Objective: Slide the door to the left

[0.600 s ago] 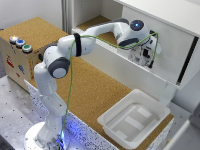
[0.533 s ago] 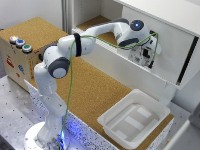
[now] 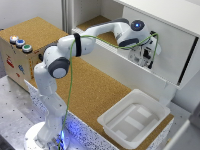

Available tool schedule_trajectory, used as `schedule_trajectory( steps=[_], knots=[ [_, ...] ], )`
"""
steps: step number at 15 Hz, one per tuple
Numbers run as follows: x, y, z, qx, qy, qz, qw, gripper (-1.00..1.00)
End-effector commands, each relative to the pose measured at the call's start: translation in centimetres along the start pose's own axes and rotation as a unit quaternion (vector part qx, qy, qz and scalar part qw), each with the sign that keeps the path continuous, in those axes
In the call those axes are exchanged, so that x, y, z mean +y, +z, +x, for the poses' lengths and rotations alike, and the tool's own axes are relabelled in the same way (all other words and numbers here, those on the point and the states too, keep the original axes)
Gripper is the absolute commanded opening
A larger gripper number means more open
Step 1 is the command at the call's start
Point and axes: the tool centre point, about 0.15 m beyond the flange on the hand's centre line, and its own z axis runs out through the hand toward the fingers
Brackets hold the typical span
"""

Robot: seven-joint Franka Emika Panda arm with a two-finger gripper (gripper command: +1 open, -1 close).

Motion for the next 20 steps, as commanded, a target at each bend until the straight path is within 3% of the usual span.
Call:
schedule_trajectory(
  steps=[1,3,10,20],
  knots=[
    [-1.9,-0.7,-0.9,-0.030,0.008,0.013,0.999,-1.00],
    [-2.9,-0.5,-1.0,-0.034,0.008,0.001,0.999,-1.00],
    [-7.6,-0.1,-1.2,-0.036,0.006,0.012,0.999,-1.00],
    [-13.0,0.3,-1.3,-0.033,-0.021,-0.007,0.999,-1.00]
  ],
)
